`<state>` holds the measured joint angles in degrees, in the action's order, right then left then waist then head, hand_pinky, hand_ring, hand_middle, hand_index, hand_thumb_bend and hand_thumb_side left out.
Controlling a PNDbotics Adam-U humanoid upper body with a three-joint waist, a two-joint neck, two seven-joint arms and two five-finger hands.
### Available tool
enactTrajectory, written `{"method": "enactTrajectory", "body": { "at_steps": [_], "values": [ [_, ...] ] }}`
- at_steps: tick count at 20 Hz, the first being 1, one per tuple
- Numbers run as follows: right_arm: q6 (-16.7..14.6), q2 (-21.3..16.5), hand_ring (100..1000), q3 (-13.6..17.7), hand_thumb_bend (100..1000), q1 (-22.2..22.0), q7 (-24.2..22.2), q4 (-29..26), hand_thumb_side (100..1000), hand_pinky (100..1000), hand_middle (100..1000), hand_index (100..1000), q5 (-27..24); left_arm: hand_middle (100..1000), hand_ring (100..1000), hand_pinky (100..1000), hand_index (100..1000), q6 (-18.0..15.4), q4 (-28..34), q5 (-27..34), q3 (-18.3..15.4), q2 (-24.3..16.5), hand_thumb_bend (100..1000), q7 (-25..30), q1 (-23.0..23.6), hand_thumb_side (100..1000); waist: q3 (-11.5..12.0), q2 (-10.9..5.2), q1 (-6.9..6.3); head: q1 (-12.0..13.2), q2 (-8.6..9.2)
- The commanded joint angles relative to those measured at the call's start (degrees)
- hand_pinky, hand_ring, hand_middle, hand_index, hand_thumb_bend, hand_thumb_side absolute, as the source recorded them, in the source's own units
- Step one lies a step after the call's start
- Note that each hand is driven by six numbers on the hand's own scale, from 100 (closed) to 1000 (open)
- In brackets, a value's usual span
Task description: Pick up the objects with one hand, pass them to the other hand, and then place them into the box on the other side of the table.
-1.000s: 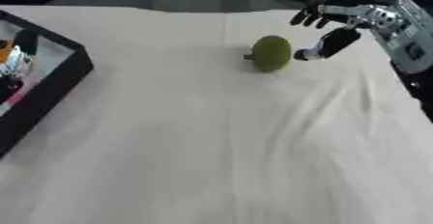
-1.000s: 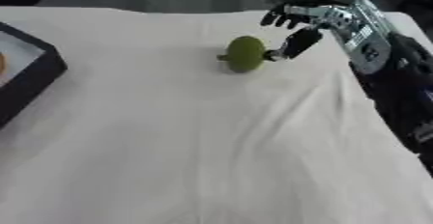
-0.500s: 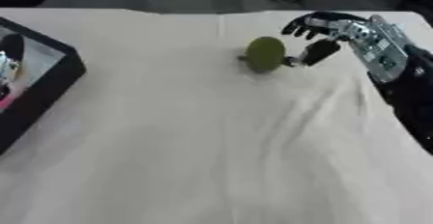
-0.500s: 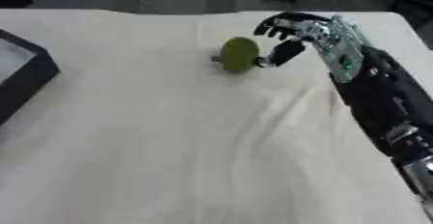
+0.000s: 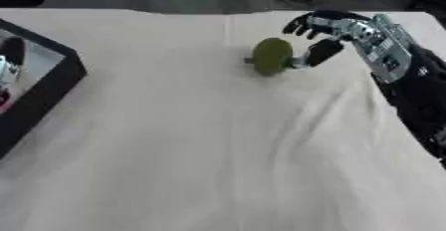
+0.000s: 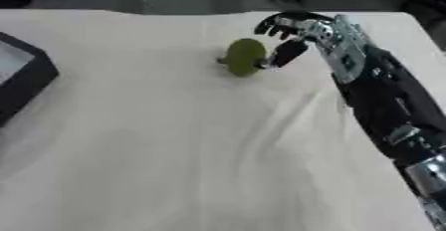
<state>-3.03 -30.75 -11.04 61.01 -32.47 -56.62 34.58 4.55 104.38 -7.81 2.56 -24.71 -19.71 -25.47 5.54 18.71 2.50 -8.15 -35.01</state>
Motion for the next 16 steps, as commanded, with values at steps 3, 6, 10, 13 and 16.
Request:
{"method": "enactTrajectory", "body": {
  "at_steps": [3,6,10,13,16],
  "values": [
    [0.1,-0.1,908,1.0,526,1.2,0.5,0.5,258,865,872,882,0.9,718,829,701,774,-0.1,1.3,-0.2,0.2,-0.7,452,0.5,-1.1,482,0.6,0.04,-0.08,-0.7,1.48],
    [0.0,0.1,905,1.2,533,1.3,1.4,1.1,242,865,870,880,2.1,715,828,700,772,-0.1,1.5,-0.1,0.1,-0.4,453,0.4,-1.2,481,1.0,0.27,-0.28,-1.3,1.74],
    [0.3,0.0,901,1.4,551,1.3,2.4,2.0,226,863,869,878,3.7,713,827,701,769,0.0,1.6,0.0,0.1,-0.4,449,0.2,-1.1,482,1.3,0.47,-0.55,-1.6,1.99],
    [1.2,0.4,899,1.7,559,1.4,3.1,3.2,222,862,868,877,4.9,712,827,700,768,0.0,1.6,0.1,0.2,-0.3,447,0.3,-1.2,483,1.5,0.63,-0.63,-2.2,1.93],
    [1.5,1.1,897,2.0,562,1.7,4.1,4.9,232,862,868,877,6.5,712,827,701,768,0.0,1.6,0.1,0.2,-0.3,445,0.4,-1.3,484,1.6,0.75,-0.69,-2.9,1.6]
  ]
}}
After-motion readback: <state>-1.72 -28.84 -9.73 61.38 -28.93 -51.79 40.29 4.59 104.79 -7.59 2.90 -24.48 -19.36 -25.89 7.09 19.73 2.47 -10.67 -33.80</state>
